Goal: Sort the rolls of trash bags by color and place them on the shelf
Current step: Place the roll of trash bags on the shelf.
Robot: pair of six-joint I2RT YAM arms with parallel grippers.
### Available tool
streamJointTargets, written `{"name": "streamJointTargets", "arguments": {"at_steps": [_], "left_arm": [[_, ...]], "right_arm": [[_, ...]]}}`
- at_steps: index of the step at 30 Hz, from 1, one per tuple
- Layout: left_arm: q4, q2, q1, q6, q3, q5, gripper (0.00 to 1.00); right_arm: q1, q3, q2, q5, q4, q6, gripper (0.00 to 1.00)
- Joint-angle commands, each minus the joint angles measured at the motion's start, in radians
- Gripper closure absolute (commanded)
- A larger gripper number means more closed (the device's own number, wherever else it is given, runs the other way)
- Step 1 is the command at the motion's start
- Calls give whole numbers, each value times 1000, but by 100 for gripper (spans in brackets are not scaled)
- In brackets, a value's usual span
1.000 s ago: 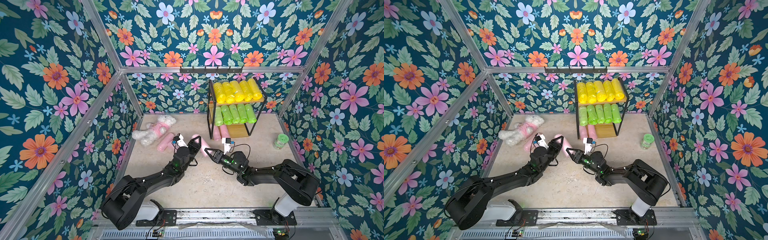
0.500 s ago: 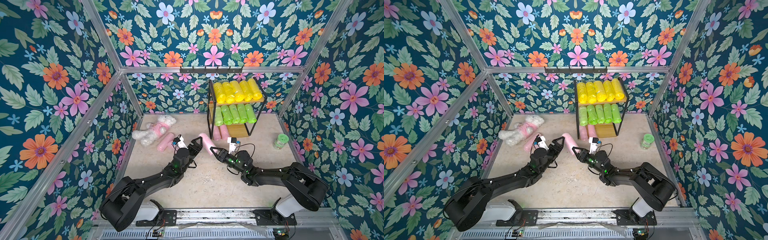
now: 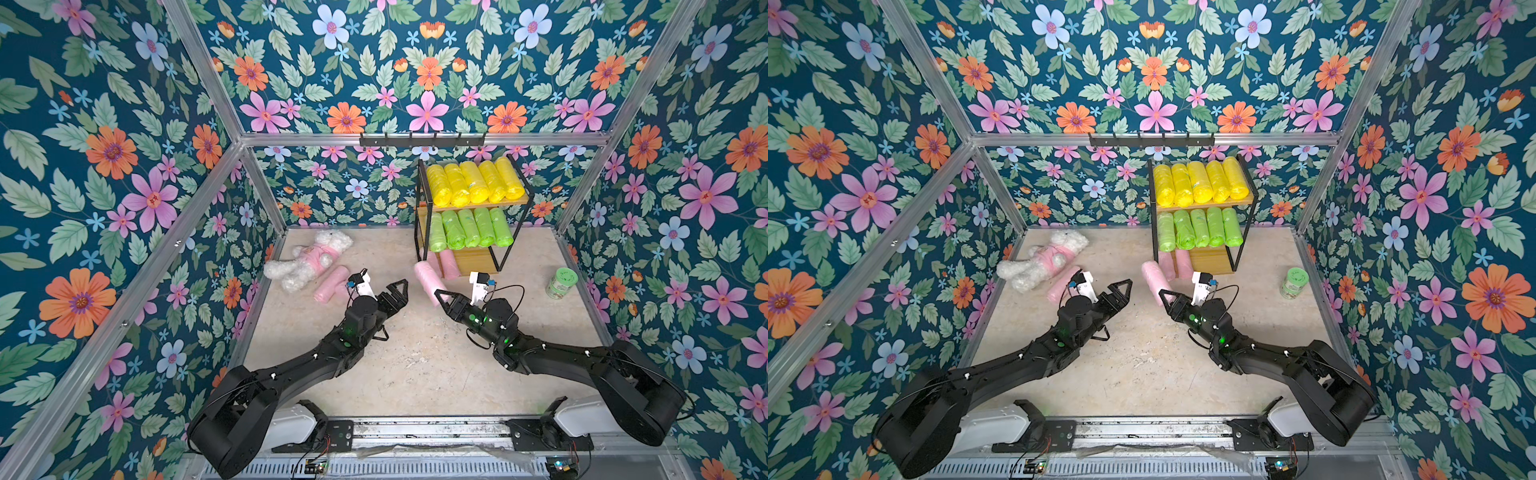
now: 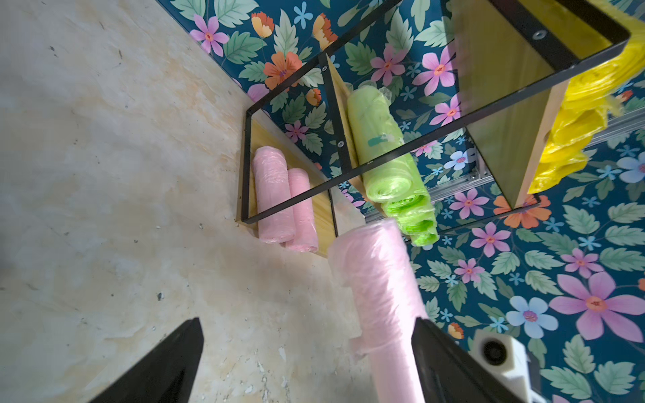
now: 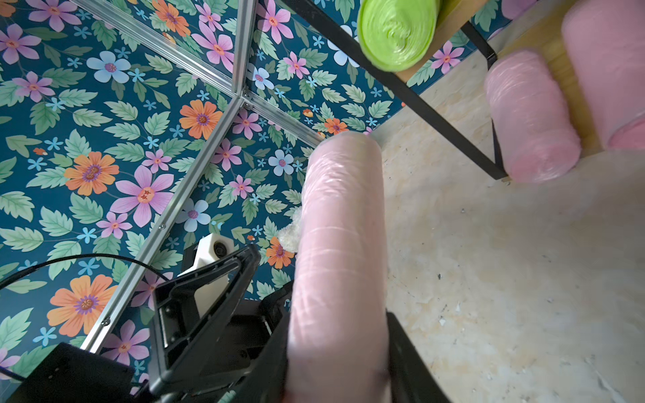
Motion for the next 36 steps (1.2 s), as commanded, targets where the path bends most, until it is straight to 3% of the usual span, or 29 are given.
{"name": "streamJointTargets", "arguments": {"at_steps": [1,11,15,26,36], "left_arm": [[-40,-7,16,70,0,-6,1],[-136,-89,131,219,-4,43,2],[-154,-78,138,251,39,78,3],[-190,-8,137,276,113,130,4],[-215,-15,137,296,129,121,4]], "right_arm": [[-33,-1,-40,-22,-55,-53,75],[-168,-82,-159,-96,-256,-122,76],[-238,-113,-158,-86,-242,-136,75],[-389,-37,72,27,29,-174,75],[-403,124,339,35,124,-173,74]]}}
